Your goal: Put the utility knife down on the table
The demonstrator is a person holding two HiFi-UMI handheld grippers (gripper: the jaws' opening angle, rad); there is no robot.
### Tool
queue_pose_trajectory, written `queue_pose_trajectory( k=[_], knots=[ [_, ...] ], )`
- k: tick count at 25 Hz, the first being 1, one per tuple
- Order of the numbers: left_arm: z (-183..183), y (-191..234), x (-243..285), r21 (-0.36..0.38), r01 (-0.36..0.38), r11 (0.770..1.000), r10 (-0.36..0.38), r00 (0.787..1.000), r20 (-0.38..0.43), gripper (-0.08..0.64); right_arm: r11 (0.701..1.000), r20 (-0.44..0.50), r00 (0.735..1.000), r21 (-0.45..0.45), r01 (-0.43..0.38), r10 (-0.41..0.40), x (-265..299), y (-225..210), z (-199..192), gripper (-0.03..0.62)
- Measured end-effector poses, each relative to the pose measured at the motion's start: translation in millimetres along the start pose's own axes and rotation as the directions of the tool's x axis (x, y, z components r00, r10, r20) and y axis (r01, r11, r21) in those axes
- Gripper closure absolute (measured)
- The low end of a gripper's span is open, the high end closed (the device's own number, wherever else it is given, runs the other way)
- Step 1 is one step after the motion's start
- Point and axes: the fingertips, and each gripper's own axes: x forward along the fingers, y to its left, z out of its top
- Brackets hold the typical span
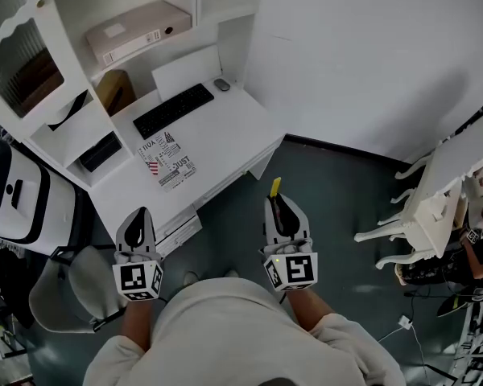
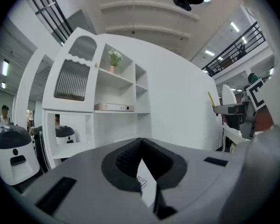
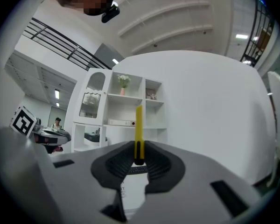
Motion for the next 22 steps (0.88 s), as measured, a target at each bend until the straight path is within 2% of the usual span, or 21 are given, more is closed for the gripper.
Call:
queue_pose_trajectory(
  k=[10, 22],
  knots=[
    [1, -5, 6, 0.009, -0.046, 0.999, 0.046, 0.999, -0.006, 0.560, 0.999, 0.002, 0.999, 0.012, -0.033, 0.033, 11, -17, -5, 0.523],
    [-9, 25, 80, -0.020, -0.020, 1.000, 0.020, 1.000, 0.007, 0.560, 1.000, -0.019, 1.000, -0.019, -0.019, 0.018, 78, -22, -16, 0.523]
  ],
)
